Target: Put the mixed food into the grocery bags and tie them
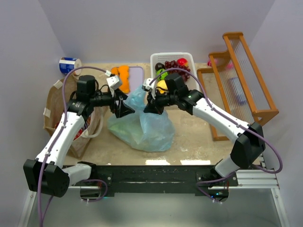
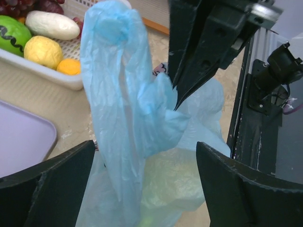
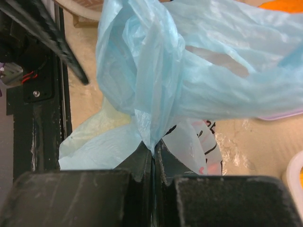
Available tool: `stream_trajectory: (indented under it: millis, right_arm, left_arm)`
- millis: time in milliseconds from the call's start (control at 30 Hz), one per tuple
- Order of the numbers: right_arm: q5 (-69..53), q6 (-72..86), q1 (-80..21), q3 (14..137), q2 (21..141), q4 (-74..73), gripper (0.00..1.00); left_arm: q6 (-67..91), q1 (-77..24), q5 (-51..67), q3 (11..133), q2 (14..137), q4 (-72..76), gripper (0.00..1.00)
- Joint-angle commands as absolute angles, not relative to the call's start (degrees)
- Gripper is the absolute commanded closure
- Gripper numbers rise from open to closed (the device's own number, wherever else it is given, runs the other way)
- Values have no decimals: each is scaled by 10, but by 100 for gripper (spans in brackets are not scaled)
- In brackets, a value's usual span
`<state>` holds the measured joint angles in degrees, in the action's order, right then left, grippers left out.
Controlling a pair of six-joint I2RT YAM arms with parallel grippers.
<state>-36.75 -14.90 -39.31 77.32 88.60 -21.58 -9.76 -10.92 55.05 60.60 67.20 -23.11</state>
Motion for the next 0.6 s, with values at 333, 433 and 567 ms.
stream_trajectory:
  millis: [333, 433, 567]
  right_arm:
    - [-399, -185, -392, 837, 918, -274, 100]
    - [-394, -190, -391, 840, 918, -284, 100]
    - [-354, -165, -391, 834, 895, -287, 68]
  left_arm:
    - [-54, -138, 580, 644, 760, -177, 28]
    - [-4, -138, 580, 616, 759, -99, 63]
    - [59, -138, 578, 571, 737, 20, 100]
